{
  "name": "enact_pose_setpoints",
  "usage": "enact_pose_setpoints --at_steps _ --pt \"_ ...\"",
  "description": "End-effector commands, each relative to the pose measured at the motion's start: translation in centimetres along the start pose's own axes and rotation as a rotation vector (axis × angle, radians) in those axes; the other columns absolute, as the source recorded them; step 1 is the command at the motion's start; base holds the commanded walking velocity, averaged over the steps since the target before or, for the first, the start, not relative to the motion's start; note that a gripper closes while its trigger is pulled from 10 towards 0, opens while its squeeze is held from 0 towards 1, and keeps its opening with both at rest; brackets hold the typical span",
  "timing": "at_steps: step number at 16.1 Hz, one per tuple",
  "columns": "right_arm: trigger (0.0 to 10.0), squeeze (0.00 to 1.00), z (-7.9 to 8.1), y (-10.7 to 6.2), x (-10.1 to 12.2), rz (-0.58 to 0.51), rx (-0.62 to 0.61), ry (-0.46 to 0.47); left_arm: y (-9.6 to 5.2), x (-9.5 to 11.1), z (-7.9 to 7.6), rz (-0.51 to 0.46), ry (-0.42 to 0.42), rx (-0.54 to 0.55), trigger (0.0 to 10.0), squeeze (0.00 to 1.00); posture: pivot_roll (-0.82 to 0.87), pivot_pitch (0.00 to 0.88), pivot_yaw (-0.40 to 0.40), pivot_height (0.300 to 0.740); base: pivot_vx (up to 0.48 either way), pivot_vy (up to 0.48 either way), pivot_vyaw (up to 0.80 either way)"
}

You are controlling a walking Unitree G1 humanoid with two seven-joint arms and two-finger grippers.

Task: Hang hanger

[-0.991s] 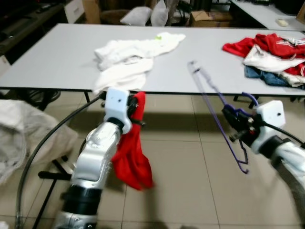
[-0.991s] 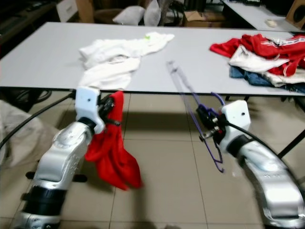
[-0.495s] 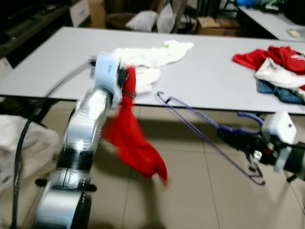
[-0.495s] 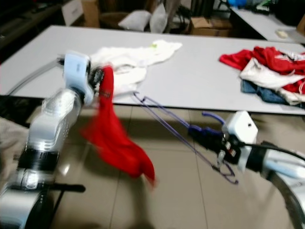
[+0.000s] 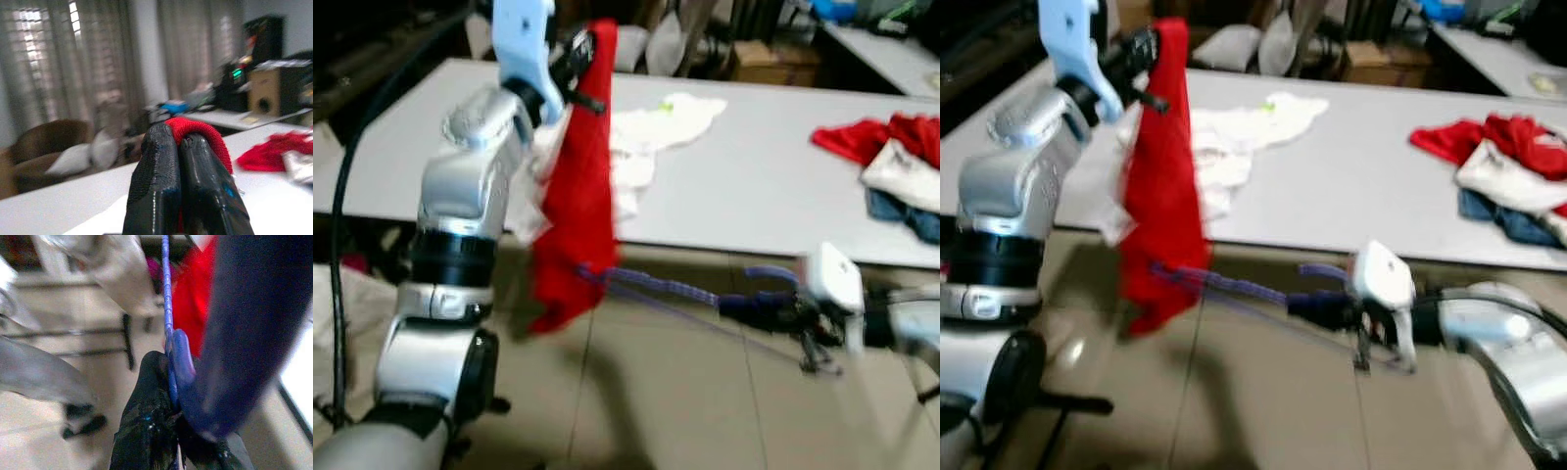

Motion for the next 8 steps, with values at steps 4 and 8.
enact_pose_setpoints --at_steps 4,8 --pt "10.0 0.0 -9.1 0.6 1.9 0.022 -0.425 -0.147 -0.2 5.6 -2.8 -0.143 0.008 -0.136 10.0 0.0 0.04 0.0 -0.055 0.74 0.368 0.0 0.0" --pt "10.0 0.0 -14.0 -0.4 6.1 -0.085 -0.489 -0.21 -0.9 8.1 -2.9 -0.204 -0.011 -0.145 10.0 0.0 0.06 0.0 -0.096 0.74 0.368 0.0 0.0"
Point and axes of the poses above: a point about 5 cm out from each wrist's last joint towards the gripper, its own y axis pointing out of the wrist towards the gripper, its own x axis along the axis of the wrist's last joint, z = x × y, the point moved 1 cm from there along y, pointing out of the wrist towards the gripper, and after that the axes turned 7 degrees about -y, right-handed, at the moved point
